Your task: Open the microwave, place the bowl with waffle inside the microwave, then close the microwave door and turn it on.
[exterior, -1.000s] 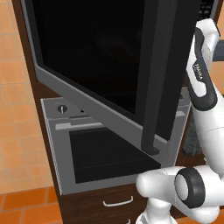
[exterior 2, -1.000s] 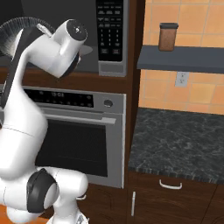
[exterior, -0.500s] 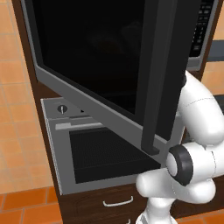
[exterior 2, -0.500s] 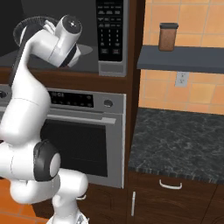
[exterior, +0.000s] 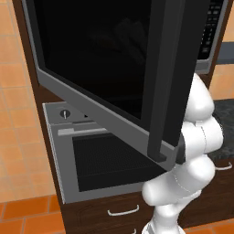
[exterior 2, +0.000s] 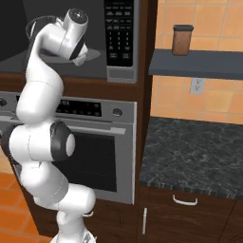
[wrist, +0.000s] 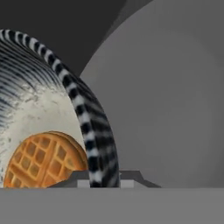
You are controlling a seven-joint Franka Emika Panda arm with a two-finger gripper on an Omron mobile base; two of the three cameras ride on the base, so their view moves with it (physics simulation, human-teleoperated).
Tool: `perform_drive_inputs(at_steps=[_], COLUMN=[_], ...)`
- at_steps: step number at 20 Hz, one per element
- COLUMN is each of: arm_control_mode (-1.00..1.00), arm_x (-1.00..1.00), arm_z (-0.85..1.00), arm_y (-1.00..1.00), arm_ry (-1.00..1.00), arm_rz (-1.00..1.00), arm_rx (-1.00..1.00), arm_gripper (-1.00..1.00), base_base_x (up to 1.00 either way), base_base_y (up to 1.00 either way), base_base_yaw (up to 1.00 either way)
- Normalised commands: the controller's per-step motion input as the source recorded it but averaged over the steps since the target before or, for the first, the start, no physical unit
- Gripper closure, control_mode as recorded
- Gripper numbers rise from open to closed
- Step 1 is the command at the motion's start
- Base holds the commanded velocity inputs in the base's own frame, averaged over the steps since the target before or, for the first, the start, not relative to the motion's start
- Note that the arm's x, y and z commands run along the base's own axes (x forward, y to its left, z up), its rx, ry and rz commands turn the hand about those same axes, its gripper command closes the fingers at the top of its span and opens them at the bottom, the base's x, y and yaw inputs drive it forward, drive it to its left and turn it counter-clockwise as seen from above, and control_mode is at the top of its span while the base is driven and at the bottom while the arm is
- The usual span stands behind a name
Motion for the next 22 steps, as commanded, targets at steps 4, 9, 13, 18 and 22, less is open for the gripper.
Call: perform_drive_inputs(at_steps=[4, 9, 13, 18, 22], arm_control_mode=[-1.0, -1.0, -1.0, -1.0, -1.0], arm_x=[0.42, 0.18, -0.16, -0.52, -0.98], arm_z=[-0.09, -0.25, -0.12, 0.07, 0.22], arm_y=[0.0, -0.14, -0.18, -0.15, -0.43], arm_ry=[0.11, 0.04, -0.12, -0.21, -0.12], arm_rz=[-0.05, -0.09, -0.03, 0.0, 0.0], arm_rx=[0.0, 0.01, 0.12, 0.11, 0.01], arm_gripper=[1.0, -1.0, -1.0, -1.0, -1.0], base_base_x=[0.0, 0.0, 0.0, 0.0, 0.0], base_base_y=[0.0, 0.0, 0.0, 0.0, 0.0], base_base_yaw=[0.0, 0.0, 0.0, 0.0, 0.0])
